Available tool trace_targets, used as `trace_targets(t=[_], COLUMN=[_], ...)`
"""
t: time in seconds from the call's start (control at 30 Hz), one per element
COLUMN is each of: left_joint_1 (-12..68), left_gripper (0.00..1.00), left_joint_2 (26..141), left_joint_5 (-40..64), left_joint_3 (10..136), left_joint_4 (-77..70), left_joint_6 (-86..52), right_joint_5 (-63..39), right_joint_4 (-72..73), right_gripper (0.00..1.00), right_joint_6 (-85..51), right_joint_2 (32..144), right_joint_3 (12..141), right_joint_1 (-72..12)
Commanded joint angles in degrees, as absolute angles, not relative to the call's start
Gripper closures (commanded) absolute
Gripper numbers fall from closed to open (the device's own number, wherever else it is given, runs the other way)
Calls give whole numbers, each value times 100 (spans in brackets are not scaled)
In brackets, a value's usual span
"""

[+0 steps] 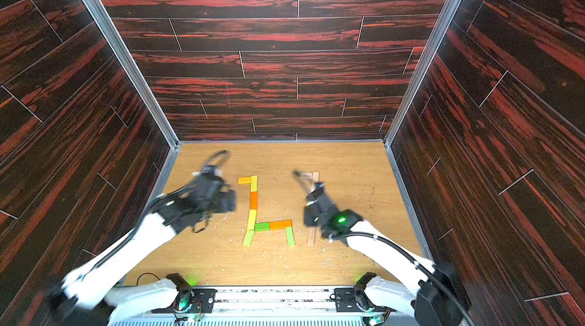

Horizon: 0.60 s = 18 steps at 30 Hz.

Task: Assemble a giraffe with building blocks
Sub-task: Reset both arms

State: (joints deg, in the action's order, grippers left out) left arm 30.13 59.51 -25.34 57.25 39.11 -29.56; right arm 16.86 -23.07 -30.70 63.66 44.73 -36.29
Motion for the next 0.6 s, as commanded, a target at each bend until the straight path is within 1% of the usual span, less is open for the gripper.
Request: trace_targets(t=[0.0, 0.1, 0.23, 0.37, 0.5, 0.57], left_joint_1=[2381, 1776, 1253, 905, 844, 835], left_gripper=[1, 0, 0, 0, 0, 0], left_joint_2=[5435, 5301, 5433, 5599, 5945, 6173], left_joint_5=[-3587, -3889, -4473, -4924, -5439, -5608], left_joint_3=[5100, 4625, 4074, 3280, 2585, 2396], left_joint_4=[2844, 2247, 1498, 227, -1017, -1477], left_joint_6=[-2952, -3036, -3067, -2859, -2538, -2286], right_joint_5=[1450, 1506, 1691, 1633, 2439, 2664], right_joint_4=[-1592, -750, 679, 1777, 3338, 4447], right_gripper=[42, 39, 35, 31, 24, 21], right_joint_6=[-2557, -2084, -1536, -1295, -685, -345], right_joint_2=[6006, 5728, 5371, 5487, 5981, 6424], right_joint_3=[4234, 3823, 3050, 2519, 1882, 1524], right_joint_1=[-2867, -2201, -1426, -590, -475, -466])
